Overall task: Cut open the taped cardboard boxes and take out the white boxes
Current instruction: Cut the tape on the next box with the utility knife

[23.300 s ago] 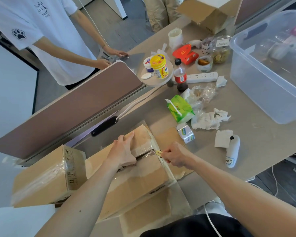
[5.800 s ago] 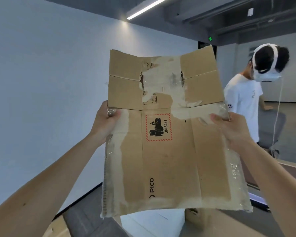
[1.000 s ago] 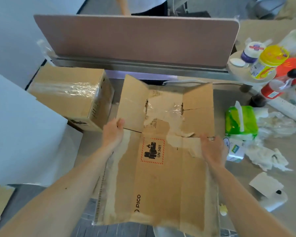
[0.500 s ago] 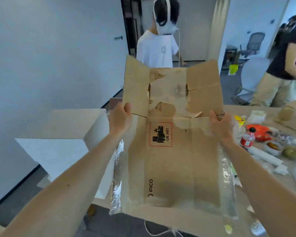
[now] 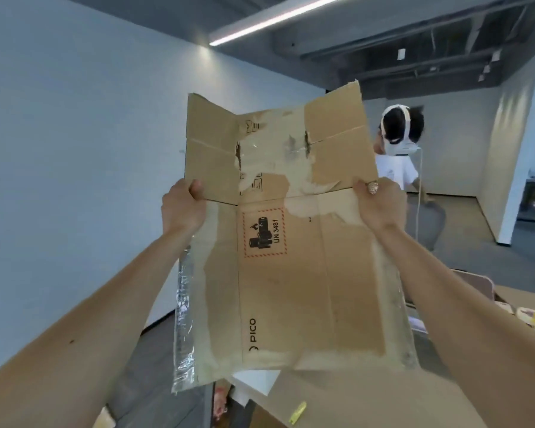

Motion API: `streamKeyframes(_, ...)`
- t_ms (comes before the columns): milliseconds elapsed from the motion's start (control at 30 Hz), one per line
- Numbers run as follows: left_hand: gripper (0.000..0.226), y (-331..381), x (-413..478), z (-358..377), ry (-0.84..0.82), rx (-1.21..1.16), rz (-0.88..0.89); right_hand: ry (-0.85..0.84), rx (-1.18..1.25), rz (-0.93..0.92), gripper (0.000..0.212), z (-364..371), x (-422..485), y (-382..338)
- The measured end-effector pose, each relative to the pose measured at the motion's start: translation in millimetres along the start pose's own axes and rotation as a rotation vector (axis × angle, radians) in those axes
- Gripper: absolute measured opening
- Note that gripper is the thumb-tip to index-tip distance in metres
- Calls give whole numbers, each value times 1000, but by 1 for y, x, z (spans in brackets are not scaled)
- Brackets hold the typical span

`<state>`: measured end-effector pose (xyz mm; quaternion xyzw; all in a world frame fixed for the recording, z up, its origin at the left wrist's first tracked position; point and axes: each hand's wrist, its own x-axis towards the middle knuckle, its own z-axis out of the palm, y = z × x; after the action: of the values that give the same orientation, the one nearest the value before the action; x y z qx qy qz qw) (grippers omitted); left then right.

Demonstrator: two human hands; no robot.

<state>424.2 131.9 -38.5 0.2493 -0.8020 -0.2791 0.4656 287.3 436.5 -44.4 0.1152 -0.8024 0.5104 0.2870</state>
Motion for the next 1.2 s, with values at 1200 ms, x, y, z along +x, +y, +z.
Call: streamKeyframes(1200, 40, -372, 152, -243, 589, 497, -439, -782, 443, -296, 39, 596, -108, -247)
